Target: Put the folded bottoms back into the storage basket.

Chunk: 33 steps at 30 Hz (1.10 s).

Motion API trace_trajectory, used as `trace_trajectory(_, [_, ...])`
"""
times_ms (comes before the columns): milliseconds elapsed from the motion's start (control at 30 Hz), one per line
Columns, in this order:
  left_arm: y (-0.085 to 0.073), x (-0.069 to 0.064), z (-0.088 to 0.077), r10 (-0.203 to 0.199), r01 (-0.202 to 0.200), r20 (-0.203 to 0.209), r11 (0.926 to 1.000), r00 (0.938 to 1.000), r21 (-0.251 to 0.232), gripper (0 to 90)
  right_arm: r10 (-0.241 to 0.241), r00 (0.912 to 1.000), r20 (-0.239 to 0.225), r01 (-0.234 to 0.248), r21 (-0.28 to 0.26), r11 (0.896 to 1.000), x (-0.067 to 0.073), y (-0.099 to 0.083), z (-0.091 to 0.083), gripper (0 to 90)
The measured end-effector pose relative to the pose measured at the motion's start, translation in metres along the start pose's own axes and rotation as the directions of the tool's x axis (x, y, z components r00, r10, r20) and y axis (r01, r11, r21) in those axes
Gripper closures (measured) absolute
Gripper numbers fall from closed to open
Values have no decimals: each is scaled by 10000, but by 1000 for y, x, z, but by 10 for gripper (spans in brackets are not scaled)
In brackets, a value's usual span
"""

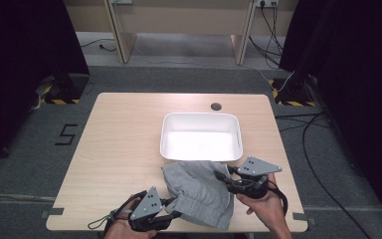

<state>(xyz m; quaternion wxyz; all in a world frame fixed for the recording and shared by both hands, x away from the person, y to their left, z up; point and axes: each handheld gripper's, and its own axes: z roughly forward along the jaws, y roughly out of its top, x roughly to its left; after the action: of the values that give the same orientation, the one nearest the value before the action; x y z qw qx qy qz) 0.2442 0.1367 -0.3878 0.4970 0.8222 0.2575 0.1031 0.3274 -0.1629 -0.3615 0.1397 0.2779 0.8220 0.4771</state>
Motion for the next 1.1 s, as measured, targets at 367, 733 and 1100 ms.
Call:
trace_trajectory(367, [33,12,-15,312,-321,-250,9988,9992,-367,655,-564,9984,4,564,-275,9980,-8,43,-5,687])
trace_trajectory(733, [63,43,-8,96,-132,-611,9981,9981,-596,655,-600,9982,72,602,-326,9977,-38,77,4,688])
trace_trajectory(1100, [80,75,10,-141,105,-933,9992,9955,-392,657,-690,9974,196,686,225,9974,-63,99,28,688])
